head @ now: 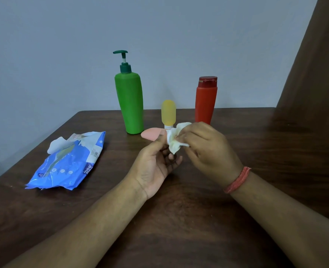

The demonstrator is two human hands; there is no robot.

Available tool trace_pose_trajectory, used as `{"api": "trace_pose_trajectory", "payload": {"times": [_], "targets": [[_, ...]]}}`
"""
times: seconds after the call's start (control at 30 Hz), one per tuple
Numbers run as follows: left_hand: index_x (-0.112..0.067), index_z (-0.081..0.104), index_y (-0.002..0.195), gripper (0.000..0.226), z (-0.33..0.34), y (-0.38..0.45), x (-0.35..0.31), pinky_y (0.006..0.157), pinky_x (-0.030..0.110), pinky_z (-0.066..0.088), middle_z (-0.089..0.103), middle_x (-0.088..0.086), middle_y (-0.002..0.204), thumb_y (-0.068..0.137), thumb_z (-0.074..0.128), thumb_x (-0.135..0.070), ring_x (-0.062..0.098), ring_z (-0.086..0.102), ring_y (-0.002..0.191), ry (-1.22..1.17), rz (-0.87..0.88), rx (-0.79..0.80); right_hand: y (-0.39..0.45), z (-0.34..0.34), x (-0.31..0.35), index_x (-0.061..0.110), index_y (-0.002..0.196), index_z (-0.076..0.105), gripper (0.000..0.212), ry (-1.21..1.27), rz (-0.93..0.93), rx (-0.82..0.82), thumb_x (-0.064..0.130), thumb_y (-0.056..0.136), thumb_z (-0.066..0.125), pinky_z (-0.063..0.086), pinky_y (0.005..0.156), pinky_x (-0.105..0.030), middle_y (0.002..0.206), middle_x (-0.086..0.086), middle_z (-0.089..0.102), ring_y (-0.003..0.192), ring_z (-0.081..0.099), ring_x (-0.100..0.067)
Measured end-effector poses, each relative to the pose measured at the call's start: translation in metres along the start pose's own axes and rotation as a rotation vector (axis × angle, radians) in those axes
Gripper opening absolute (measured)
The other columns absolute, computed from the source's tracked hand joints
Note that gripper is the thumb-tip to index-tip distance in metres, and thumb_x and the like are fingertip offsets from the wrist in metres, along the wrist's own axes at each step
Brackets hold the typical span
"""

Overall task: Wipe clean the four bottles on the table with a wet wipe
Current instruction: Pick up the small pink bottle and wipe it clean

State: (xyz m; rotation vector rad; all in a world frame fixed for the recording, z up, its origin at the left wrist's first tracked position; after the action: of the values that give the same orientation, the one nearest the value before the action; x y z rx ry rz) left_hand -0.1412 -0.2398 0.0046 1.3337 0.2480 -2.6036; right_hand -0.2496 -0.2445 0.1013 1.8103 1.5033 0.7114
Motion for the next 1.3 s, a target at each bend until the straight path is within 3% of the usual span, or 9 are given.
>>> {"api": "trace_pose_trajectory", "payload": {"times": [0.13, 0.23, 0.4, 0.47, 0.53, 0.67, 0.77, 1.03, 1.3], "targets": [[-0.015, 0.078, 0.107, 0.035, 0.002, 0.0, 0.0, 0.086, 0.035, 0.054, 0.071, 0.002, 0.091, 0.097, 0.056, -0.041, 0.011, 0.066, 0.076, 0.017, 0.006, 0.03, -0.002, 0.007, 0.008, 0.001, 0.098, 0.074, 0.014, -0.015, -0.073, 0.052, -0.005, 0.086, 0.069, 0.054, 0.078, -0.039, 0.098, -0.009, 0.07, 0.09, 0.064, -0.027], [-0.014, 0.077, 0.099, 0.035, 0.0, 0.0, 0.002, 0.085, 0.036, 0.054, 0.058, -0.001, 0.075, 0.088, 0.062, -0.043, 0.008, 0.05, 0.063, 0.005, -0.01, 0.012, -0.001, -0.002, -0.007, 0.002, 0.098, 0.074, 0.018, -0.03, 0.022, -0.021, -0.007, 0.084, 0.068, 0.054, 0.08, -0.041, 0.099, -0.009, 0.069, 0.091, 0.063, -0.028], [-0.01, 0.074, 0.11, 0.038, -0.003, 0.002, 0.002, 0.081, 0.033, 0.055, 0.063, -0.002, 0.075, 0.092, 0.061, -0.041, 0.007, 0.053, 0.06, 0.029, 0.003, -0.001, -0.002, 0.004, -0.003, 0.005, 0.098, 0.074, 0.018, 0.049, 0.011, -0.02, -0.006, 0.084, 0.068, 0.052, 0.083, -0.032, 0.099, -0.006, 0.069, 0.092, 0.064, -0.022], [-0.009, 0.073, 0.103, 0.037, -0.007, 0.004, 0.0, 0.078, 0.031, 0.056, 0.055, -0.002, 0.07, 0.085, 0.067, -0.04, 0.007, 0.049, 0.059, 0.051, 0.043, -0.038, -0.005, 0.0, -0.028, 0.009, 0.093, 0.074, 0.018, 0.21, 0.266, -0.118, -0.005, 0.083, 0.068, 0.054, 0.081, -0.03, 0.095, -0.002, 0.069, 0.09, 0.065, -0.017], [-0.01, 0.073, 0.096, 0.033, -0.01, 0.004, -0.005, 0.08, 0.033, 0.054, 0.053, -0.001, 0.069, 0.08, 0.073, -0.038, 0.007, 0.055, 0.06, 0.107, 0.114, -0.065, -0.017, 0.015, -0.058, 0.011, 0.088, 0.072, 0.016, 0.623, 0.644, -0.164, -0.004, 0.085, 0.067, 0.057, 0.079, -0.033, 0.09, -0.003, 0.073, 0.087, 0.069, -0.016], [-0.023, 0.082, 0.094, 0.031, -0.012, 0.001, -0.019, 0.084, 0.029, 0.054, 0.075, -0.004, 0.083, 0.069, 0.083, -0.042, 0.006, 0.069, 0.079, 0.241, 0.253, -0.054, -0.042, 0.066, -0.06, -0.005, 0.104, 0.065, 0.013, 1.436, 1.126, -0.199, -0.004, 0.092, 0.061, 0.06, 0.083, -0.032, 0.106, -0.016, 0.073, 0.098, 0.072, -0.025], [-0.028, 0.081, 0.104, 0.038, -0.011, 0.001, -0.022, 0.08, 0.022, 0.055, 0.078, 0.001, 0.107, 0.071, 0.084, -0.046, 0.008, 0.072, 0.098, 0.279, 0.267, -0.042, -0.04, 0.074, -0.048, -0.003, 0.108, 0.066, 0.017, 1.598, 1.168, -0.128, -0.005, 0.094, 0.057, 0.06, 0.08, -0.028, 0.11, -0.017, 0.073, 0.1, 0.072, -0.023], [-0.025, 0.078, 0.111, 0.043, -0.009, 0.002, -0.021, 0.099, 0.033, 0.048, 0.076, 0.003, 0.117, 0.073, 0.083, -0.046, 0.017, 0.069, 0.115, 0.322, 0.299, -0.036, -0.043, 0.08, -0.045, -0.006, 0.123, 0.059, 0.028, 1.708, 1.259, -0.046, -0.005, 0.096, 0.051, 0.06, 0.076, -0.027, 0.117, -0.018, 0.07, 0.1, 0.072, -0.021], [-0.03, 0.08, 0.102, 0.039, -0.007, 0.004, -0.023, 0.099, 0.034, 0.053, 0.078, -0.001, 0.109, 0.069, 0.083, -0.051, 0.014, 0.071, 0.108, 0.378, 0.324, -0.064, -0.042, 0.078, -0.05, -0.005, 0.128, 0.057, 0.032, 1.705, 1.242, -0.041, -0.005, 0.097, 0.049, 0.058, 0.091, -0.034, 0.125, -0.023, 0.065, 0.11, 0.066, -0.027]]}}
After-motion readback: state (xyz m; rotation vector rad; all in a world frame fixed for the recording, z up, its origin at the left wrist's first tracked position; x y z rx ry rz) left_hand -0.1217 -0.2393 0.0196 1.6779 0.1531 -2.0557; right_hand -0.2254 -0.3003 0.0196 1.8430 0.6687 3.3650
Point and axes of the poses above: each hand's wrist, its own y-axis towards the middle knuckle, its own z-axis out of the palm, x = y × z, the point moved 9 cm from there along y, towards the middle knuckle
